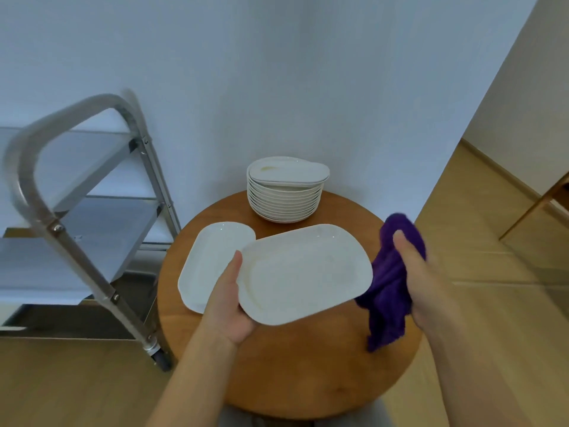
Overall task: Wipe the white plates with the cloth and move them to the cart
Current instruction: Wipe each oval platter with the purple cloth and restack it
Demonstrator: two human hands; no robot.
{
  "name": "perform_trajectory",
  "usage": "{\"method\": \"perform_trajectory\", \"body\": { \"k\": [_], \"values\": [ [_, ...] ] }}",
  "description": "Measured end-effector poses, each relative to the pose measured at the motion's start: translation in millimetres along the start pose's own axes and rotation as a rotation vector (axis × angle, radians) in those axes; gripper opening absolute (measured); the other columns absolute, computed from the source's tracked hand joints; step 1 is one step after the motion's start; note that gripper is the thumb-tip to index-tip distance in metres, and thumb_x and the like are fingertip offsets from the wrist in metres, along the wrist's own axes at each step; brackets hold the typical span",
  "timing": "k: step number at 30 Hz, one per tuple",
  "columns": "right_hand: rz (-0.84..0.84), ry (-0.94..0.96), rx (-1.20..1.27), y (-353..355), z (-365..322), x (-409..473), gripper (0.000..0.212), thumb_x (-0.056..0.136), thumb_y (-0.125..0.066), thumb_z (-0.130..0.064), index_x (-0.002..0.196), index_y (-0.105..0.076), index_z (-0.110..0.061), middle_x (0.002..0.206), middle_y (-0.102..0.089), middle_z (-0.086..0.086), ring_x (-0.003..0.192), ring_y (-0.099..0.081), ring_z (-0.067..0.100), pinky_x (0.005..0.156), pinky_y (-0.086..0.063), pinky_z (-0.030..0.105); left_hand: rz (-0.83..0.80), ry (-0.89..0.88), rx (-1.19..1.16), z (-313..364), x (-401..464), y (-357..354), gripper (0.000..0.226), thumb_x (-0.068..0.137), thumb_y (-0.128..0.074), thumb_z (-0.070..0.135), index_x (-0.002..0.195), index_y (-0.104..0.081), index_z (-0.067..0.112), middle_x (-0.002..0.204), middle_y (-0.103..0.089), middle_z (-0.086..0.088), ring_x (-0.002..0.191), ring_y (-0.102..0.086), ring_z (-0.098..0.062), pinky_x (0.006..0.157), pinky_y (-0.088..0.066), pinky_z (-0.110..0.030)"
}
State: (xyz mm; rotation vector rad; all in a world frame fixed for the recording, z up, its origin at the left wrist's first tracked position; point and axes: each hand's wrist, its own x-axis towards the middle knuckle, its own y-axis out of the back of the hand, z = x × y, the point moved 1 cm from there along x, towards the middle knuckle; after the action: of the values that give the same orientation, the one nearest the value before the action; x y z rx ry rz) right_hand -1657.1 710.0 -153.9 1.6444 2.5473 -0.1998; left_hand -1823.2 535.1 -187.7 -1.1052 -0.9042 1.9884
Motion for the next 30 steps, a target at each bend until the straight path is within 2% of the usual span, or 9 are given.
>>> {"method": "perform_trajectory", "body": {
  "k": [5, 7, 9, 12, 17, 21, 24, 27, 30],
  "values": [
    [-0.097, 0.218, 0.097, -10.5, -33.9, -14.8, 0.045, 0.074, -0.059, -0.057, 0.111, -0.062, -0.032, 0.066, -0.060, -0.009, 0.064, -0.061, 0.009, 0.064, -0.054, 0.026, -0.010, -0.067, 0.031, -18.0, -10.8, -6.0, 0.037, 0.092, -0.046, 0.046, 0.117, -0.064, 0.026, 0.110, -0.070, -0.011, 0.095, -0.069, -0.032, 0.065, -0.056, -0.048],
    [-0.145, 0.280, -0.119, -28.0, -31.6, -15.5, 0.054, 0.077, -0.055, -0.058, 0.127, -0.051, -0.037, 0.084, -0.062, -0.010, 0.086, -0.062, 0.016, 0.082, -0.053, 0.037, -0.007, -0.084, 0.072, -24.1, -12.3, -10.7, 0.035, 0.093, -0.043, 0.048, 0.115, -0.063, 0.028, 0.108, -0.071, -0.009, 0.094, -0.069, -0.032, 0.066, -0.056, -0.047],
    [-0.191, 0.377, -0.663, -41.4, -15.3, -10.4, 0.065, 0.088, -0.048, -0.057, 0.146, -0.029, -0.033, 0.121, -0.057, -0.001, 0.119, -0.049, 0.026, 0.104, -0.035, 0.048, -0.010, -0.089, 0.107, -29.4, -14.5, -12.9, 0.035, 0.093, -0.042, 0.050, 0.112, -0.061, 0.028, 0.105, -0.072, -0.010, 0.092, -0.070, -0.032, 0.065, -0.057, -0.046],
    [-0.266, 0.405, -1.162, -51.8, 16.3, -4.2, 0.074, 0.092, -0.033, -0.060, 0.152, -0.003, -0.028, 0.158, -0.017, 0.001, 0.145, -0.011, 0.023, 0.117, -0.007, 0.050, -0.015, -0.076, 0.141, -33.0, -17.9, -9.3, 0.037, 0.091, -0.041, 0.053, 0.110, -0.060, 0.027, 0.103, -0.072, -0.011, 0.092, -0.070, -0.034, 0.064, -0.058, -0.047],
    [-0.255, 0.384, -1.177, -72.5, 35.6, -11.1, 0.074, 0.095, -0.025, -0.058, 0.150, 0.014, -0.028, 0.160, 0.000, 0.004, 0.146, 0.003, 0.028, 0.116, 0.004, 0.049, -0.030, -0.128, 0.200, -28.9, -19.3, -2.9, 0.037, 0.091, -0.040, 0.053, 0.106, -0.061, 0.028, 0.098, -0.074, -0.009, 0.086, -0.071, -0.029, 0.061, -0.058, -0.042],
    [-0.423, 0.405, -1.077, -101.0, 43.0, -39.2, 0.072, 0.097, -0.023, -0.053, 0.147, 0.021, -0.025, 0.160, 0.003, 0.007, 0.146, 0.004, 0.025, 0.116, 0.006, 0.048, -0.033, -0.155, 0.217, -30.1, -17.3, -11.6, 0.048, 0.077, -0.047, 0.054, 0.112, -0.059, 0.023, 0.094, -0.075, -0.006, 0.082, -0.072, -0.022, 0.065, -0.059, -0.035],
    [-0.555, 0.513, -1.083, -117.0, 47.6, -55.2, 0.070, 0.090, -0.012, -0.055, 0.150, 0.013, -0.028, 0.160, 0.003, 0.003, 0.146, 0.009, 0.018, 0.115, 0.013, 0.046, 0.003, -0.213, 0.200, -33.1, -16.0, -14.6, 0.050, 0.086, -0.041, 0.052, 0.127, -0.051, 0.025, 0.111, -0.066, 0.005, 0.098, -0.065, -0.012, 0.075, -0.054, -0.029],
    [-0.722, 0.523, -0.966, -116.8, 47.1, -60.3, 0.066, 0.089, -0.017, -0.046, 0.152, -0.003, -0.029, 0.160, -0.008, -0.004, 0.145, 0.004, 0.009, 0.114, 0.016, 0.038, 0.036, -0.240, 0.151, -30.3, -18.1, -5.3, 0.050, 0.084, -0.047, 0.051, 0.125, -0.055, 0.025, 0.113, -0.069, -0.007, 0.105, -0.065, -0.022, 0.090, -0.051, -0.037],
    [-0.801, 0.568, -0.892, -114.3, 44.2, -64.0, 0.062, 0.087, -0.029, -0.040, 0.149, -0.024, -0.029, 0.154, -0.028, -0.008, 0.143, -0.012, 0.006, 0.114, 0.012, 0.035, 0.108, -0.218, 0.170, -25.7, -17.4, 5.3, 0.039, 0.083, -0.053, 0.052, 0.107, -0.063, 0.022, 0.094, -0.075, -0.007, 0.084, -0.072, -0.023, 0.072, -0.057, -0.038]
  ]
}}
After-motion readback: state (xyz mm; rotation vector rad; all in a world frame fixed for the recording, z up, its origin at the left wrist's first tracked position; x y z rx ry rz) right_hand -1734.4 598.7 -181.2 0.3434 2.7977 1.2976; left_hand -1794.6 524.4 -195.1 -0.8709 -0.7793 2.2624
